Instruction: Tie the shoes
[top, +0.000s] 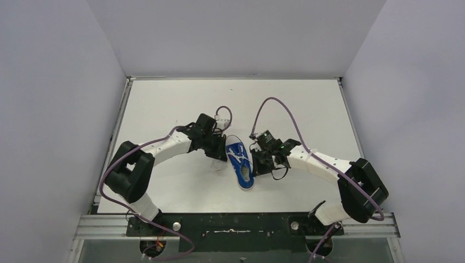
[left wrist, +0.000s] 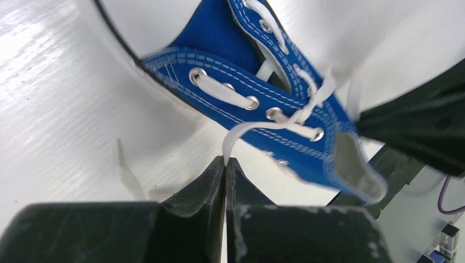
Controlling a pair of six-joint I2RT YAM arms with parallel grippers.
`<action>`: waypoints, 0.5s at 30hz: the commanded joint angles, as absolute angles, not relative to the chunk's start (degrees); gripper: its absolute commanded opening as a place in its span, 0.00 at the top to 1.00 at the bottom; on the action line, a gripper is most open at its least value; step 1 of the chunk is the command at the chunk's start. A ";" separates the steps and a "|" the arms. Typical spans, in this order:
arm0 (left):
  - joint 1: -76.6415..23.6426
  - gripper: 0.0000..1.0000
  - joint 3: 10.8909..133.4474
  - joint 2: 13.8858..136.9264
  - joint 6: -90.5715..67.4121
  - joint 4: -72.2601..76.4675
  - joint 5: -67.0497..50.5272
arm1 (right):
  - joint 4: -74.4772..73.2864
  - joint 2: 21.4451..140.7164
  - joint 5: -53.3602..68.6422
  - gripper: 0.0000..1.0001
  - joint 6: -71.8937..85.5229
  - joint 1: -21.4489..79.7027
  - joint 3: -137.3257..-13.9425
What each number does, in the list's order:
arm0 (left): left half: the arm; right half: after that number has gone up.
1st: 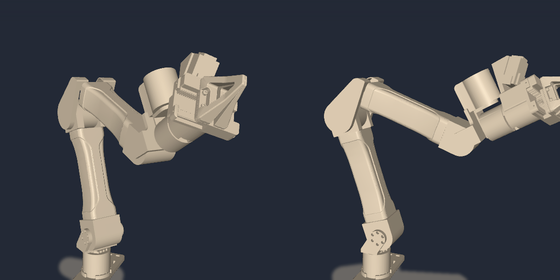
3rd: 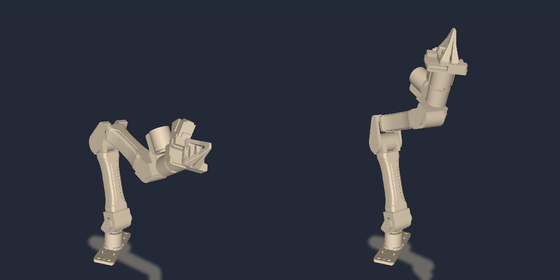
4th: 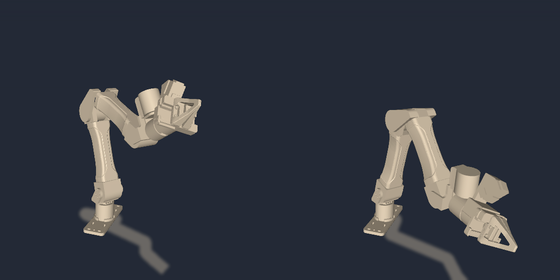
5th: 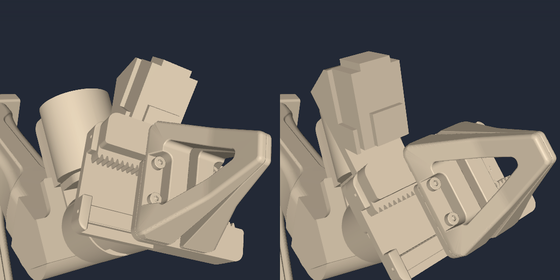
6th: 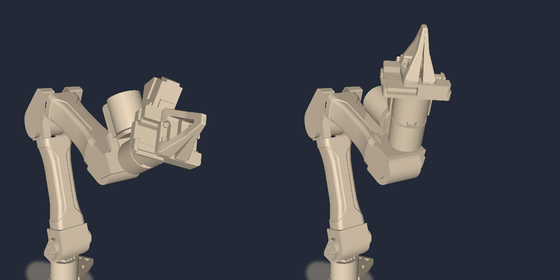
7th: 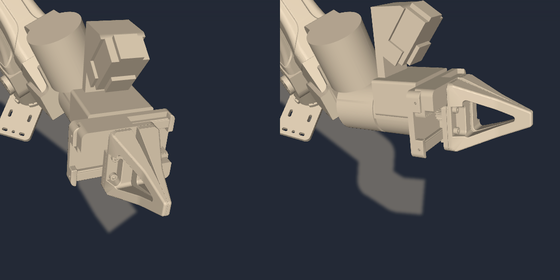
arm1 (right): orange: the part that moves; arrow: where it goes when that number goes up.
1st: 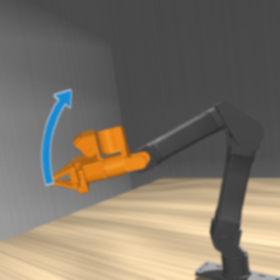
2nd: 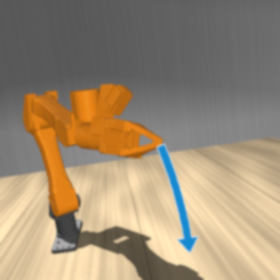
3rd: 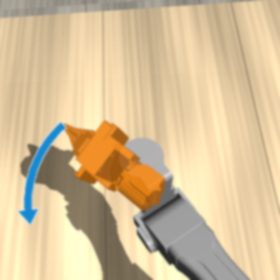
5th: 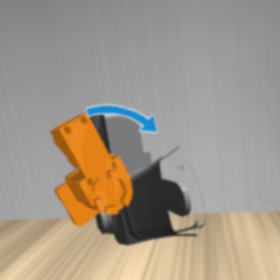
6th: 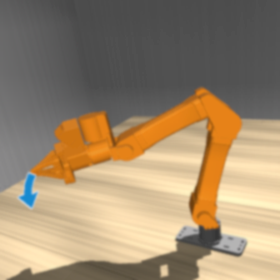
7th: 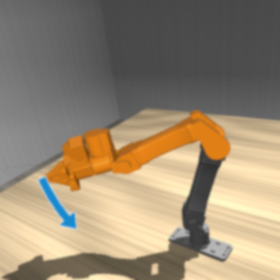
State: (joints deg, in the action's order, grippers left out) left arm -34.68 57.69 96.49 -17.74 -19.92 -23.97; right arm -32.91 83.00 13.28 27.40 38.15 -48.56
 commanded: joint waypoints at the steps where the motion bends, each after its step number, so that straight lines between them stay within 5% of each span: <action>1: -34.23 1.00 54.17 90.45 -17.21 -11.27 -25.34 | -23.09 80.01 21.68 1.00 34.21 41.82 -45.70; 10: -36.61 1.00 50.71 87.30 -15.42 -2.80 -27.81 | -41.59 73.50 15.02 1.00 27.71 26.22 -48.49; 15: -37.29 1.00 50.15 84.78 -11.61 0.63 -24.37 | -44.58 74.91 24.72 1.00 24.25 19.35 -56.05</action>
